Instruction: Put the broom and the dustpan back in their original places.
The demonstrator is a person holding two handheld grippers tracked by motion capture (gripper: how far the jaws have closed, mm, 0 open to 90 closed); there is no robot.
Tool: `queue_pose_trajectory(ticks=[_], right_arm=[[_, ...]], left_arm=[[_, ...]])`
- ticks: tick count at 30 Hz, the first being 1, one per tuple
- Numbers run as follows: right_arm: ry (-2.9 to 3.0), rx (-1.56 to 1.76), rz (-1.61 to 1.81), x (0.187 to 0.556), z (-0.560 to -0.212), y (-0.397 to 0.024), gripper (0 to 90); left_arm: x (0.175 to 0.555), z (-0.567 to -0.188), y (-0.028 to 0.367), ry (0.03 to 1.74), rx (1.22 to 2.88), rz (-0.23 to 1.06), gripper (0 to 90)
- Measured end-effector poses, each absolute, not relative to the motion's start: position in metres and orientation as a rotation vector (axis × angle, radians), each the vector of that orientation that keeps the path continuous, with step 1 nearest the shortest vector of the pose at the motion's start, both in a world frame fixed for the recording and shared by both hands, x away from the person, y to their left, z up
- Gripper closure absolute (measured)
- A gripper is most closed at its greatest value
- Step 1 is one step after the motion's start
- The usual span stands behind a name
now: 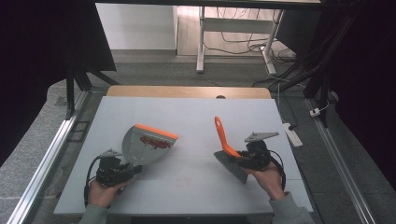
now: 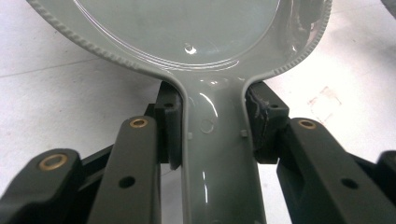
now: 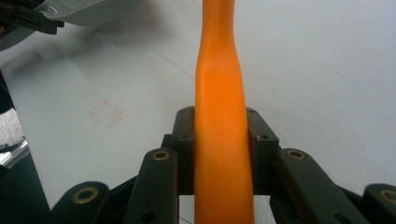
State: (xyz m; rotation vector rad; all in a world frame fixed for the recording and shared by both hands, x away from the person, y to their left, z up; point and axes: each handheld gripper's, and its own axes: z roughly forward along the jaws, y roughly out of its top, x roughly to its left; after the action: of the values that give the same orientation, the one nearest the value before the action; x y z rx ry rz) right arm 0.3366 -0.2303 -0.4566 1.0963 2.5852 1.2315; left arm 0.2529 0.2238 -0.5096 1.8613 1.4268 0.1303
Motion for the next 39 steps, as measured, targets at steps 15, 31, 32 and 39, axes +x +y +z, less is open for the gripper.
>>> queue_pose_trajectory(ticks=[15, 31, 32, 39], right_arm=[[2.584, 1.232, 1.269, 0.333, -0.464, -0.238, 70.9], [2.593, 1.339, 1.184, 0.35, -0.485, -0.246, 70.9], [2.591, 1.353, 1.182, 0.351, -0.485, -0.246, 70.9], [2.593, 1.395, 1.139, 0.361, -0.489, -0.252, 69.8]], left_arm=[[0.253, -0.52, 0.219, 1.574, 1.766, 0.191, 61.6], [0.256, -0.529, 0.22, 1.663, 1.747, 0.189, 61.5], [0.256, -0.53, 0.219, 1.667, 1.748, 0.187, 61.5], [0.257, -0.532, 0.217, 1.714, 1.751, 0.187, 61.3]])
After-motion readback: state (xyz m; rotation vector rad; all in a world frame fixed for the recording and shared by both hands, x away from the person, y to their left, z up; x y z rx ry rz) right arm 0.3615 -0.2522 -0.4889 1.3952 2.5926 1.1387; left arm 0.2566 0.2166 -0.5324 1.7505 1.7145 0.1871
